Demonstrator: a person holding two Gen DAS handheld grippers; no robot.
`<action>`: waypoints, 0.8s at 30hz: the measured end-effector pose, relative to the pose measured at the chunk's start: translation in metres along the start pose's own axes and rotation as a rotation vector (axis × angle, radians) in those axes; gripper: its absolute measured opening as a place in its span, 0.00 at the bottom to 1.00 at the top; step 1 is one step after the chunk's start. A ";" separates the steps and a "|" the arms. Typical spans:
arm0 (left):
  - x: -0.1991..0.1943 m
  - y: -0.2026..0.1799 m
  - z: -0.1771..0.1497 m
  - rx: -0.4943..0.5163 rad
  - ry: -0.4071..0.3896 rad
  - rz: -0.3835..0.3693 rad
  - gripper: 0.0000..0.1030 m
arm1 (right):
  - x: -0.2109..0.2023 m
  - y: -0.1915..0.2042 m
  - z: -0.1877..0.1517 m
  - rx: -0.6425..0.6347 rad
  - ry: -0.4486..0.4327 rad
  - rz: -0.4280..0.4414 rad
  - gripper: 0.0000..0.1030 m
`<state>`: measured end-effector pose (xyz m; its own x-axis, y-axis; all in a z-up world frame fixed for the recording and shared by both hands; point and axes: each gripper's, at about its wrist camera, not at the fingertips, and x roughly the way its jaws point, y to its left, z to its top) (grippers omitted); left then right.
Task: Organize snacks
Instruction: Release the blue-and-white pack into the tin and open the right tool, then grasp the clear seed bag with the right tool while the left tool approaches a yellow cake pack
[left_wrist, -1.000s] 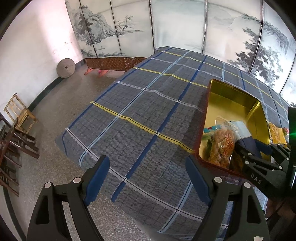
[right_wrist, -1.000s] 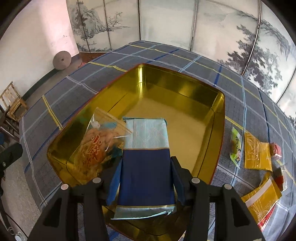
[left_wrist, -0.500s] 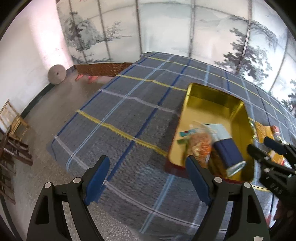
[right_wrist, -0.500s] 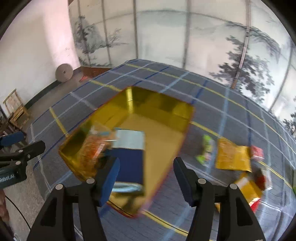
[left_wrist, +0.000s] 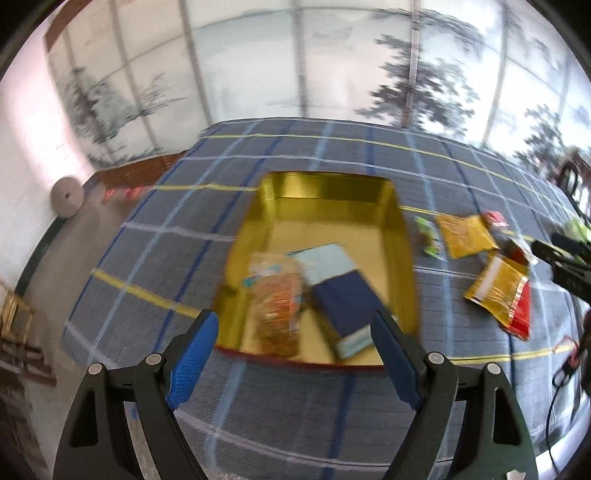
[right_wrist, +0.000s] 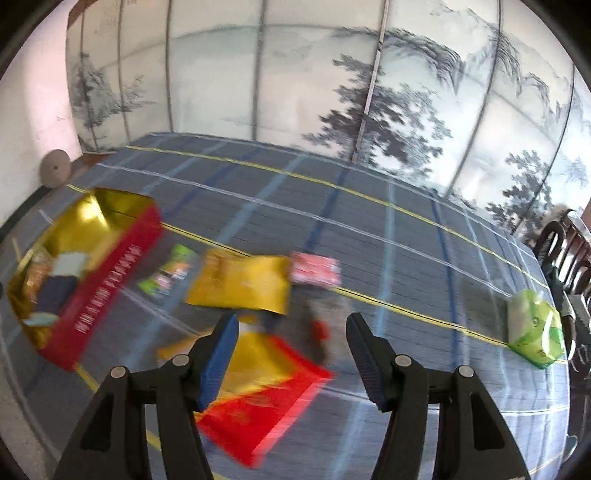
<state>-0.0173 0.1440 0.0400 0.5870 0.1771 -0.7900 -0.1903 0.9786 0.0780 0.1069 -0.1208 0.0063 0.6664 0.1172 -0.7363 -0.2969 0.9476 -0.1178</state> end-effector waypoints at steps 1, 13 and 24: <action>0.001 -0.007 0.002 0.017 0.001 -0.009 0.80 | 0.005 -0.011 -0.003 0.010 0.011 0.000 0.60; 0.024 -0.102 0.010 0.213 0.020 -0.202 0.84 | 0.059 -0.047 -0.017 -0.002 0.064 0.101 0.60; 0.054 -0.170 0.016 0.365 0.041 -0.321 0.84 | 0.076 -0.053 -0.024 0.006 0.054 0.166 0.35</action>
<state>0.0593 -0.0108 -0.0056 0.5382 -0.1366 -0.8317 0.2882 0.9571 0.0293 0.1568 -0.1690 -0.0592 0.5707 0.2560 -0.7802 -0.3956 0.9184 0.0120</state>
